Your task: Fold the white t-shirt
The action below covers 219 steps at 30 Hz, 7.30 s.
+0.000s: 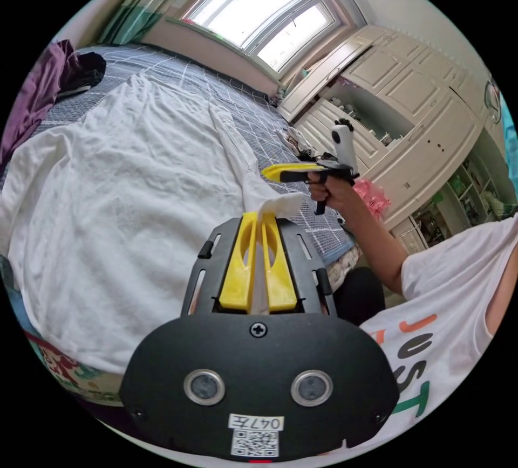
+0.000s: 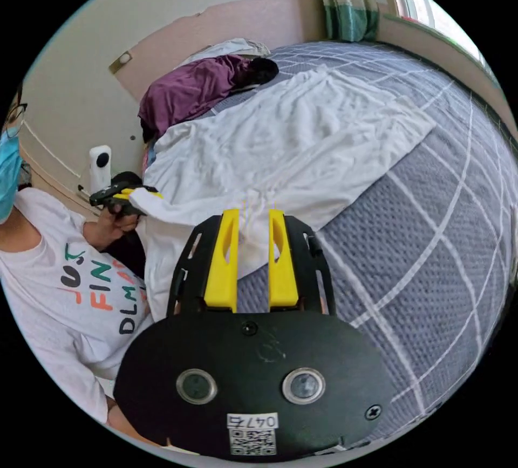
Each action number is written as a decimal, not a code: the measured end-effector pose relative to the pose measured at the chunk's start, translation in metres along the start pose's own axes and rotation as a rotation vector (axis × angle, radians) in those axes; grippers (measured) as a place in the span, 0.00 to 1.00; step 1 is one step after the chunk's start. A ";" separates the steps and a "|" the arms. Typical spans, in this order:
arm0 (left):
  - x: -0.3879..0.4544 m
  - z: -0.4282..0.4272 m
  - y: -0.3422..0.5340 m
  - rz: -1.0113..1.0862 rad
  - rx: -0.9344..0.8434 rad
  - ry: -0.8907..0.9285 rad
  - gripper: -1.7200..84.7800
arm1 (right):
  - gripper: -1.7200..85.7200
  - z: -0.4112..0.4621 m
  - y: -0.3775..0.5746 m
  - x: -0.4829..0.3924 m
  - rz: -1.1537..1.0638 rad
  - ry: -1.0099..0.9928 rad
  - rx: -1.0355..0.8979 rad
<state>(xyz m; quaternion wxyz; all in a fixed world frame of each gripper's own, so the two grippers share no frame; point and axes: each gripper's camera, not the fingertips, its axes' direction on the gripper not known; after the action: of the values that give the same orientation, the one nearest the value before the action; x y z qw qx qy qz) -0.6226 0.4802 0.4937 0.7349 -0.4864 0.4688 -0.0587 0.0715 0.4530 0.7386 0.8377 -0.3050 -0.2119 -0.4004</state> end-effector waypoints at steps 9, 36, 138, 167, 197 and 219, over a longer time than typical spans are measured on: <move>0.032 -0.027 0.004 0.121 0.007 -0.248 0.01 | 0.02 0.016 -0.026 -0.045 -0.047 -0.076 -0.006; 0.112 0.016 0.026 0.329 -0.381 -0.354 0.01 | 0.03 0.104 0.033 -0.220 -0.323 0.236 -0.228; -0.114 -0.166 -0.180 0.060 -0.250 0.003 0.01 | 0.02 0.246 -0.566 0.157 0.119 0.337 -0.073; -0.011 -0.004 -0.156 0.197 -0.546 0.205 0.15 | 0.08 0.137 -0.362 0.224 0.283 0.434 -0.065; 0.091 -0.022 -0.059 0.269 -0.395 0.038 0.12 | 0.08 0.083 -0.096 -0.092 -0.227 0.368 -0.046; 0.227 0.050 0.034 0.657 -0.362 -0.296 0.14 | 0.02 0.033 0.087 -0.182 0.009 -0.039 0.101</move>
<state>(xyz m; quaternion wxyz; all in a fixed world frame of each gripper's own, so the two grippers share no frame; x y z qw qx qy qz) -0.4719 0.4080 0.3278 0.6766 -0.4354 0.4913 0.3336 0.0298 0.6166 0.6238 0.8496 -0.2710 -0.2466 -0.3793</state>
